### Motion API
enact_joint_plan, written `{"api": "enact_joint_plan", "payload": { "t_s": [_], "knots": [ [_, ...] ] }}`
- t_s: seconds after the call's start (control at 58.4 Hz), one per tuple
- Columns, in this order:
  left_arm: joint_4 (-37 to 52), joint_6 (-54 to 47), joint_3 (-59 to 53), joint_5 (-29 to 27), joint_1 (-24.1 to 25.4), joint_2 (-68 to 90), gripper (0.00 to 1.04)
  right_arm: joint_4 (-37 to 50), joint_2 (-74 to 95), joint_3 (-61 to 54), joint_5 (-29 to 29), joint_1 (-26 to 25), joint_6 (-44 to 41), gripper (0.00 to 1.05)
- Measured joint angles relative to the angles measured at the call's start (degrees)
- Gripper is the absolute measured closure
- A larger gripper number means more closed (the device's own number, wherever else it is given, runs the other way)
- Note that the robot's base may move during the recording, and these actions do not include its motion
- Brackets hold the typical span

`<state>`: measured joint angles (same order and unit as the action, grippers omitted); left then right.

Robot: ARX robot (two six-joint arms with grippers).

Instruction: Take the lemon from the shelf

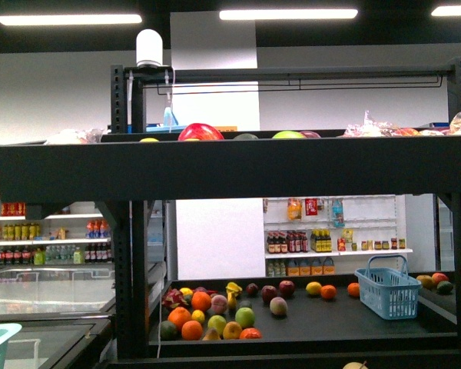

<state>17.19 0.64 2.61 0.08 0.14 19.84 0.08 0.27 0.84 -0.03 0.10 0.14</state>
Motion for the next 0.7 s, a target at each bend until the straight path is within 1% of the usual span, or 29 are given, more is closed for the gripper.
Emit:
{"api": "enact_joint_plan", "payload": {
  "t_s": [0.12, 0.531, 0.548, 0.617, 0.702],
  "knots": [
    [0.0, 0.0, -1.9, 0.0, 0.0, -2.5, 1.02, 0.0, 0.0, 0.0, 0.0, 0.0, 0.0, 0.07],
    [-7.1, 0.0, -1.9, -0.1, 0.0, -9.8, 1.02, 0.0, 0.0, 0.0, 0.0, 0.0, 0.0, 0.07],
    [-7.6, 0.0, -1.9, -0.1, 0.0, -10.3, 1.02, 0.0, 0.0, 0.0, 0.0, 0.0, 0.0, 0.07],
    [-15.6, -0.1, -1.9, -0.1, 0.0, -16.5, 1.02, 0.0, 0.0, 0.0, 0.0, 0.0, 0.0, 0.07],
    [-16.9, -0.1, -1.9, -0.1, 0.0, -19.2, 1.02, 0.0, 0.0, 0.0, 0.0, 0.0, 0.0, 0.07]
  ]
}}
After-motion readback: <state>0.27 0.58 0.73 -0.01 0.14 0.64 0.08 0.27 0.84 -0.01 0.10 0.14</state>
